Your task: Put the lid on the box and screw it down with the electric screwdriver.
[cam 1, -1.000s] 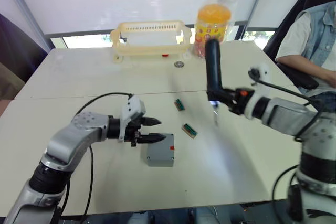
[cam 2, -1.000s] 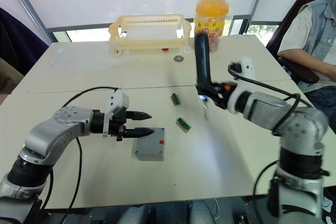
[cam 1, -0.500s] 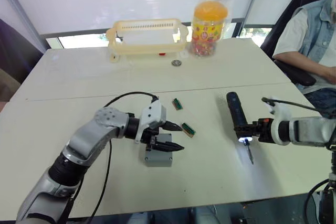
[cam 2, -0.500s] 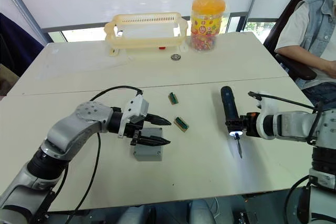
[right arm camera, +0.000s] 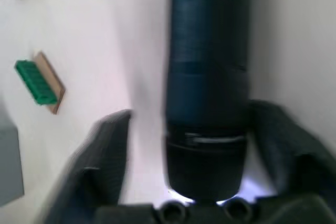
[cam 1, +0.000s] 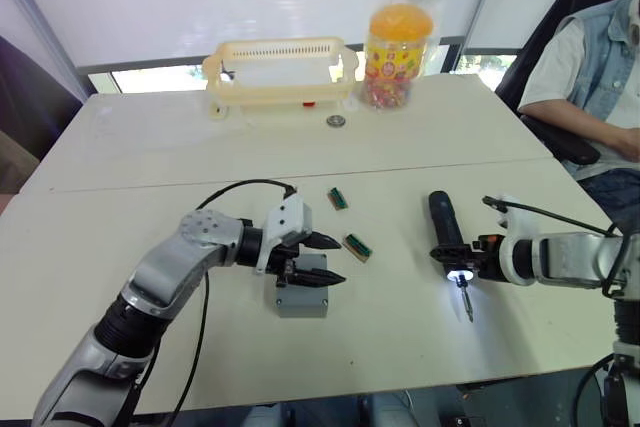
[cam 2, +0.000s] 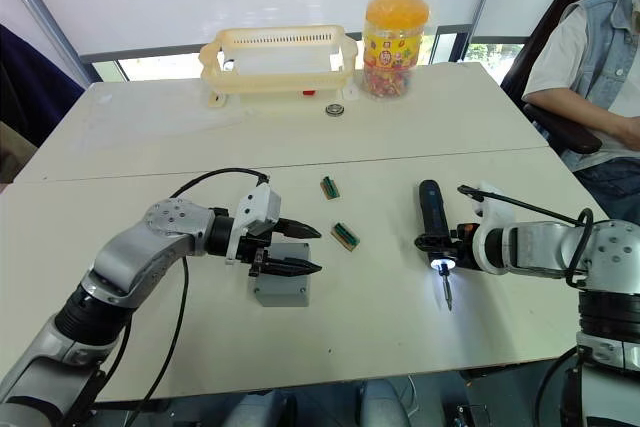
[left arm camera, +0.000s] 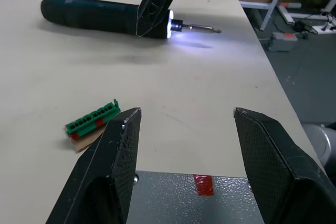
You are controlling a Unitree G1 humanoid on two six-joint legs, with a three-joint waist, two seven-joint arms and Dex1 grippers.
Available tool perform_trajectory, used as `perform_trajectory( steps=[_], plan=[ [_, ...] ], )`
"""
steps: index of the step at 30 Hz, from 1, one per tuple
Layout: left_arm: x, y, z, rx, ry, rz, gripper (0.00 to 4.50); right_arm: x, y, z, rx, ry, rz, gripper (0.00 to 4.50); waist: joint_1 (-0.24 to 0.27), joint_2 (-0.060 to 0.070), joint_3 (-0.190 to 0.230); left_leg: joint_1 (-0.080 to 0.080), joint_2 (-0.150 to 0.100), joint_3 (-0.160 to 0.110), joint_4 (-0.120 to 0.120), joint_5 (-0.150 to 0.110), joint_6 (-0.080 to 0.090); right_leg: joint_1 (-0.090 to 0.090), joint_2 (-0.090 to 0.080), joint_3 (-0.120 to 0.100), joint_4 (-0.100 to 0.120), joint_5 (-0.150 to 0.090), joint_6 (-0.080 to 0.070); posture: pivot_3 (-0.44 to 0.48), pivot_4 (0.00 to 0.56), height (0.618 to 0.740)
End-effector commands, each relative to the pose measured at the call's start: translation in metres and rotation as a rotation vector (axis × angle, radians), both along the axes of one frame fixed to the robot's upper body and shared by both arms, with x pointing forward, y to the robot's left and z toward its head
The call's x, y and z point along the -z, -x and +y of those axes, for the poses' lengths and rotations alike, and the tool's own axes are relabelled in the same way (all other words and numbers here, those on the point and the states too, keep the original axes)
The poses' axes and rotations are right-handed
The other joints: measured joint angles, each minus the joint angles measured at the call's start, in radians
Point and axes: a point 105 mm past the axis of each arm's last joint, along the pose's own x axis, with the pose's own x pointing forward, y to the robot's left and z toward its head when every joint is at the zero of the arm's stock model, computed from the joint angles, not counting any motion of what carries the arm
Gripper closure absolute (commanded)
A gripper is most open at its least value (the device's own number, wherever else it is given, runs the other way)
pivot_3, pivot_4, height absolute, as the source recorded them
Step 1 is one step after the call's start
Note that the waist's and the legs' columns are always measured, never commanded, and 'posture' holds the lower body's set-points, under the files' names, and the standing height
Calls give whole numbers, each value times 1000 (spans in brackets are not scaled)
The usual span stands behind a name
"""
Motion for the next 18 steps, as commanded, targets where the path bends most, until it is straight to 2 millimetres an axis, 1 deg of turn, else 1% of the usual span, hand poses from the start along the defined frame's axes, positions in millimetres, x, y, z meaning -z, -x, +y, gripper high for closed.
perform_trajectory(
  steps=[1, 3, 5, 7, 9, 10, 11, 12, 13, 15, 16, 18],
  plan=[
    [-17, -8, 13, -71, 43, -29, 1628, -13, -7, -2, 3, 72, -83, 35, 0, 0, 0, 0, 0, 0, 0, 0, 0, 0, 0, 0, 0, 0, 0, 0, 150, 740],
    [-21, -13, 22, -114, 58, -25, 1628, -22, -12, 0, -4, 75, -144, 35, -1, 0, 0, 0, 0, 0, 1, 0, 0, 0, 0, 0, 0, 0, 0, 0, 150, 740],
    [-31, -20, 40, -208, 93, -9, 1628, -47, -25, 2, 13, 37, -308, 35, -3, 0, 0, 0, 0, 0, 1, 0, 0, 0, 0, 0, 0, 0, 0, 0, 150, 740],
    [-36, -24, 64, -324, 116, 18, 1628, -70, -30, 6, -16, 40, -493, 35, -7, 0, 0, 0, 0, 1, 0, 0, 0, -1, 0, 0, 0, 1, 1, 0, 150, 740],
    [-36, -22, 89, -436, 123, 53, 1628, -83, -21, 20, -131, 47, -653, 35, -7, 0, 0, 0, 1, 0, -1, 0, 0, -3, 2, 0, 1, 1, 1, 0, 150, 740],
    [-34, -20, 99, -479, 117, 66, 1628, -85, -15, 27, -194, 53, -705, 35, -5, 0, 0, 0, 1, -1, -1, 0, 0, -3, 2, -1, 2, 1, 1, 0, 150, 740],
    [-33, -18, 105, -506, 113, 75, 1628, -85, -10, 32, -239, 59, -739, 35, -4, 0, 0, 0, 1, -1, -2, -1, 1, -2, 2, -2, 2, 1, 1, 0, 150, 740],
    [-28, -13, 115, -546, 104, 94, 1628, -81, 0, 40, -304, 49, -767, 35, 0, 0, 0, 0, 1, -2, -2, -1, 1, -2, 2, -2, 2, 0, 1, 0, 150, 740],
    [-22, -6, 124, -587, 97, 120, 1628, -73, 12, 47, -362, 21, -762, 35, 2, 0, 0, -1, 1, -2, -2, -1, 1, -3, 1, -2, 1, 0, 1, 0, 150, 740],
    [-6, 13, 140, -661, 77, 195, 1628, -52, 40, 61, -494, -37, -730, 35, 4, 0, 0, -1, 2, -3, -2, -1, 1, -2, -1, -2, 0, 0, 2, 0, 150, 740],
    [1, 21, 146, -690, 70, 222, 1628, -42, 50, 64, -543, -36, -712, 35, 3, 0, 0, -1, 1, -4, -2, -2, 1, -2, -1, -1, 0, 0, 2, 0, 150, 740],
    [16, 32, 155, -746, 59, 267, 1628, -29, 62, 68, -580, -57, -685, 35, 3, 0, 0, -1, 0, -4, -2, -2, 1, -2, -4, 0, -1, 0, 2, 0, 150, 740]
  ],
)
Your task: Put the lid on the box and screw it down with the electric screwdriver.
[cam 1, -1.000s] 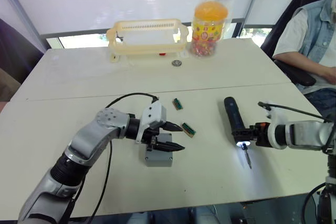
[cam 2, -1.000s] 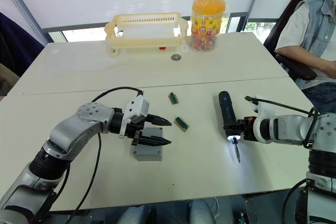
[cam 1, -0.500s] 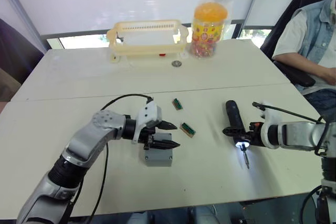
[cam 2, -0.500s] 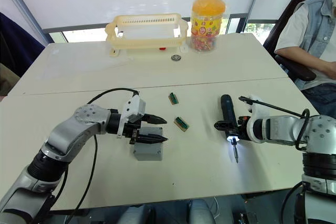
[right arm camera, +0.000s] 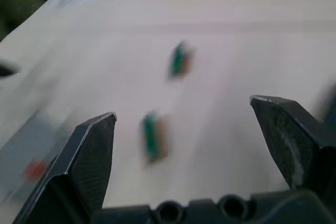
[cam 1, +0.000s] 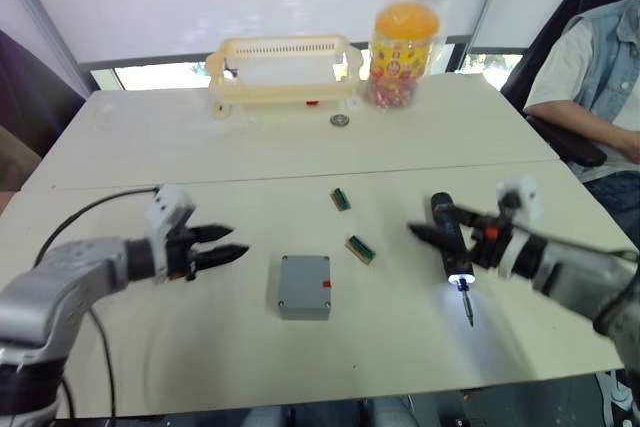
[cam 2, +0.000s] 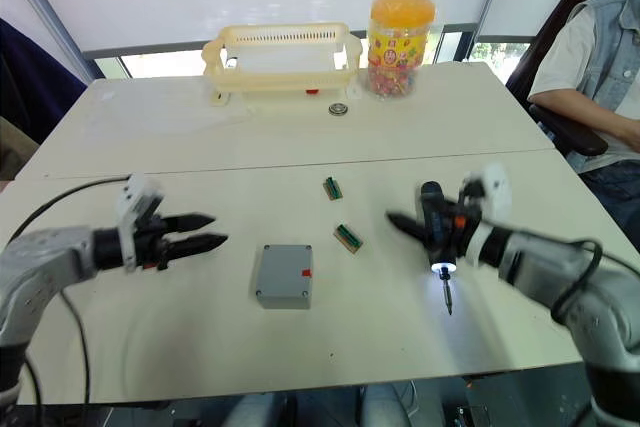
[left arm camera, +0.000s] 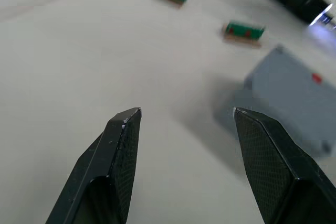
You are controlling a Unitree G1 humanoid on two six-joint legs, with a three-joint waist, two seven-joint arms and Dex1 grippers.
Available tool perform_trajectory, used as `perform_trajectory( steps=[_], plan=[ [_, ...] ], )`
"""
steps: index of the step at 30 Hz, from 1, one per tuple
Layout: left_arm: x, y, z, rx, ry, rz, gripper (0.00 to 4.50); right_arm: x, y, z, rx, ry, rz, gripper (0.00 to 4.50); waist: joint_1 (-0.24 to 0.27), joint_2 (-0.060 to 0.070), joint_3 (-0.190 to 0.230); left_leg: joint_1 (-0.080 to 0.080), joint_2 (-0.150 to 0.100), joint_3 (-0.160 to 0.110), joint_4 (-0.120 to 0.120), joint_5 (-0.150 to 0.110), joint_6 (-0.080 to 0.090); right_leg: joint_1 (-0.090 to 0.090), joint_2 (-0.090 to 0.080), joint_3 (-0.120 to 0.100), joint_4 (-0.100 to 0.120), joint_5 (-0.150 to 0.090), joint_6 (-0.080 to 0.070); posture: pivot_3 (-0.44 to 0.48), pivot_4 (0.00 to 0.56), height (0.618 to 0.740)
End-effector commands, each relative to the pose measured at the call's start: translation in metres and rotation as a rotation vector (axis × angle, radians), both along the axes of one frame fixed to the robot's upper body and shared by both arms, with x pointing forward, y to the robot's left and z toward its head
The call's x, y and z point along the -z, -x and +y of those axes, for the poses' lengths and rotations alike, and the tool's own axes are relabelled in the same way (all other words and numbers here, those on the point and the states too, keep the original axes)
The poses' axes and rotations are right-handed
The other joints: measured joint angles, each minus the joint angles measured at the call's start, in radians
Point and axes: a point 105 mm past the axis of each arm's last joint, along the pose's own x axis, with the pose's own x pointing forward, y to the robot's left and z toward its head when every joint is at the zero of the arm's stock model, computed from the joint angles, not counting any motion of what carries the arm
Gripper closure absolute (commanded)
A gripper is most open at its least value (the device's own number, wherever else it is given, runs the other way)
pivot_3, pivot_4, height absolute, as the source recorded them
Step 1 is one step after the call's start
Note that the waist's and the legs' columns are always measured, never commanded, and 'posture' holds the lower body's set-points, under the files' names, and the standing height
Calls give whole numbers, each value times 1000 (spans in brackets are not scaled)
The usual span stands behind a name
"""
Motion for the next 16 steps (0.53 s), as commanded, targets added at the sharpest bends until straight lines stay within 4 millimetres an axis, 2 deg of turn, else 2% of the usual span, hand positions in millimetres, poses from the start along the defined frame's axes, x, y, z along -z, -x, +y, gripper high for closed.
perform_trajectory(
  steps=[1, 3, 6, 9, 16],
  plan=[
    [4, 17, 10, -61, -8, 3, 1628, -1, 17, 11, -106, -1, -61, 35, 0, 0, 0, 0, -1, 1, 1, 0, 0, 1, -1, 0, 0, 0, 0, 0, 150, 740],
    [16, 30, 11, -76, -1, 42, 1628, 7, 19, 12, -99, -9, -57, 35, 0, -2, 0, 3, -1, 2, 3, 1, -2, 4, -1, 1, -1, -1, -4, 0, 150, 740],
    [26, 41, 14, -122, 17, 67, 1628, 22, 21, 13, -105, 3, -36, 35, 0, -5, -1, 18, 1, 3, 2, 1, -3, 18, -1, 1, -2, -4, -2, 0, 150, 740],
    [29, 44, 18, -159, 33, 64, 1628, 31, 23, 14, -137, 39, -24, 35, 2, -6, -1, 17, 2, 1, 2, 1, -3, 18, 0, 0, -2, -4, -2, 0, 150, 740],
    [30, 43, 18, -189, 52, 51, 1628, 29, 17, 14, -172, 56, -39, 35, 1, -6, -1, 17, 1, 3, 2, 1, -3, 16, -1, 1, -2, -1, -6, 0, 150, 740]
  ],
)
